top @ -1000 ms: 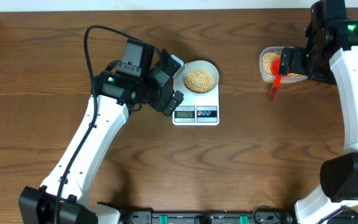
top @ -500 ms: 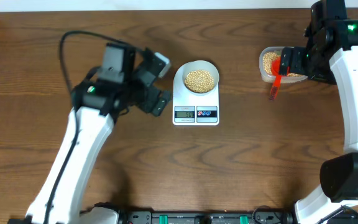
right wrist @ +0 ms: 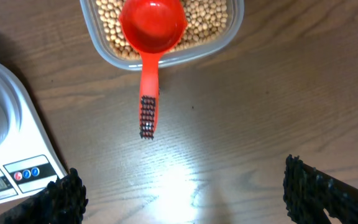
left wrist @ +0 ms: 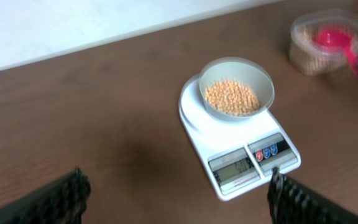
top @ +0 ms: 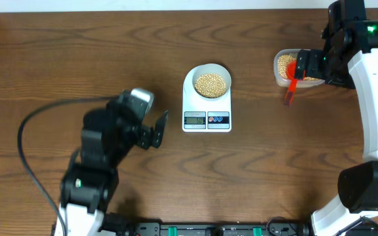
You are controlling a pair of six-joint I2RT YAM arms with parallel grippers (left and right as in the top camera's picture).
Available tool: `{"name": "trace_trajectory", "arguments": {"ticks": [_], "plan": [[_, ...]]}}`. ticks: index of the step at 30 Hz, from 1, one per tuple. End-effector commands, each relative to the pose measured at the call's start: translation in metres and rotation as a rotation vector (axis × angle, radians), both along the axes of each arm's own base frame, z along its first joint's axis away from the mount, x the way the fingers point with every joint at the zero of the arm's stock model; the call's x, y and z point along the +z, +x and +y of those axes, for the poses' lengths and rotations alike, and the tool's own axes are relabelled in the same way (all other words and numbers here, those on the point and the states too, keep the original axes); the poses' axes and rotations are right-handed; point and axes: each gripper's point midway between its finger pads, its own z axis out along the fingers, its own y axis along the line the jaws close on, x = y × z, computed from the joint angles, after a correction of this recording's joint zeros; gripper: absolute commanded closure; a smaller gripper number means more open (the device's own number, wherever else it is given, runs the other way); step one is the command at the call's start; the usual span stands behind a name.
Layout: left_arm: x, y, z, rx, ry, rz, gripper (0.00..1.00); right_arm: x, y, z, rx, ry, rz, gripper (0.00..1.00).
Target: Scoop item into bowl and weigh 50g on scale
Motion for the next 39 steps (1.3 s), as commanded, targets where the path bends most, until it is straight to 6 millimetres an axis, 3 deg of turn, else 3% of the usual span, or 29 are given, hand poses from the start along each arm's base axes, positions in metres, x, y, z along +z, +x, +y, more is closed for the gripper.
{"name": "trace_trajectory", "arguments": {"ticks": [1,10,21,28,32,39], "plan": [[-0.002,-0.008,0.02,0.14,-0.08,-0.075,0.07,0.008,0.002,-0.003,0.004,-0.008,-0.022,0.01],[-0.006,-0.025,0.059,0.297,-0.226,-0.38,0.07,0.008,0.002,-0.003,0.005,-0.008,-0.022,0.01],[-0.022,-0.042,0.089,0.415,-0.296,-0.543,0.07,0.008,0.002,-0.003,0.005,-0.008,-0.022,0.01],[-0.057,-0.04,0.101,0.527,-0.361,-0.41,0.07,0.008,0.002,-0.003,0.005,-0.008,-0.022,0.01],[-0.09,-0.043,0.102,0.552,-0.322,-0.283,0.07,0.008,0.002,-0.003,0.004,-0.007,-0.022,0.01],[-0.092,-0.043,0.104,0.563,-0.316,-0.276,0.07,0.008,0.002,-0.003,0.005,-0.007,-0.022,0.01]]}}
